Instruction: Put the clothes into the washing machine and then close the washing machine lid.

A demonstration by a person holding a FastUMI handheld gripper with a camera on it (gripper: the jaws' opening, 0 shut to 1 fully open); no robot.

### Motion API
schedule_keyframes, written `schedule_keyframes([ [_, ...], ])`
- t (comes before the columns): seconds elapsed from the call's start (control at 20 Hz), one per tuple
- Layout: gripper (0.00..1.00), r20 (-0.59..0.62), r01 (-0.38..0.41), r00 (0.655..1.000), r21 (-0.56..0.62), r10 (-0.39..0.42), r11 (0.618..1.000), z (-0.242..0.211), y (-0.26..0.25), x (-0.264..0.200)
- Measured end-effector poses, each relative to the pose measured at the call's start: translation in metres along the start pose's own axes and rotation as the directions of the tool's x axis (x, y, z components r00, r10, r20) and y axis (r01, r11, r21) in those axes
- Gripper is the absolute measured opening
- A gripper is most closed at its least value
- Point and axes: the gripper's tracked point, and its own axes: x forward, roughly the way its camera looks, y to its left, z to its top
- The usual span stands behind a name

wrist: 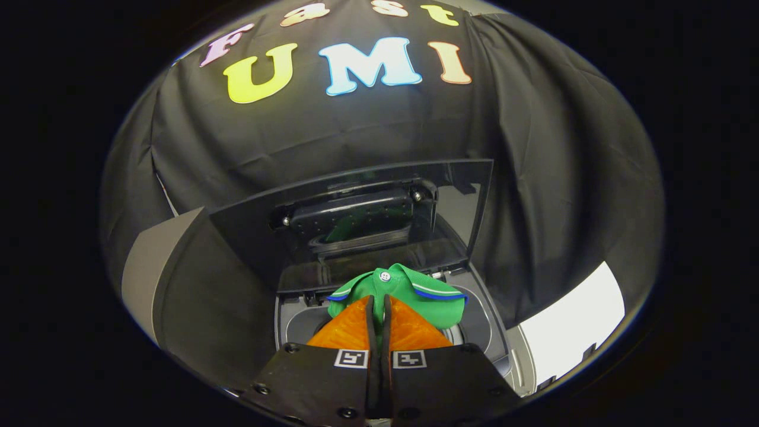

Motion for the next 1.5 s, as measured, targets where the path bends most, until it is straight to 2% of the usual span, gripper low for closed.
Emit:
schedule_keyframes([
  [0.55,0.01,-0.106,0.042,0.994,0.04,-0.037,0.998,-0.047,-0.011,0.036],
  [0.75,0.01,-0.134,0.031,0.991,0.041,-0.025,0.999,-0.061,-0.008,0.045],
  [1.2,0.03,-0.171,0.058,0.984,0.049,-0.049,0.997,-0.07,-0.019,0.049],
  [1.3,0.4,-0.211,0.069,0.976,0.069,-0.053,0.995,-0.083,-0.021,0.064],
  [1.45,0.96,-0.209,0.09,0.975,0.072,-0.074,0.993,-0.079,-0.027,0.046],
  [1.5,0.97,-0.211,0.081,0.975,0.075,-0.064,0.994,-0.079,-0.026,0.044],
])
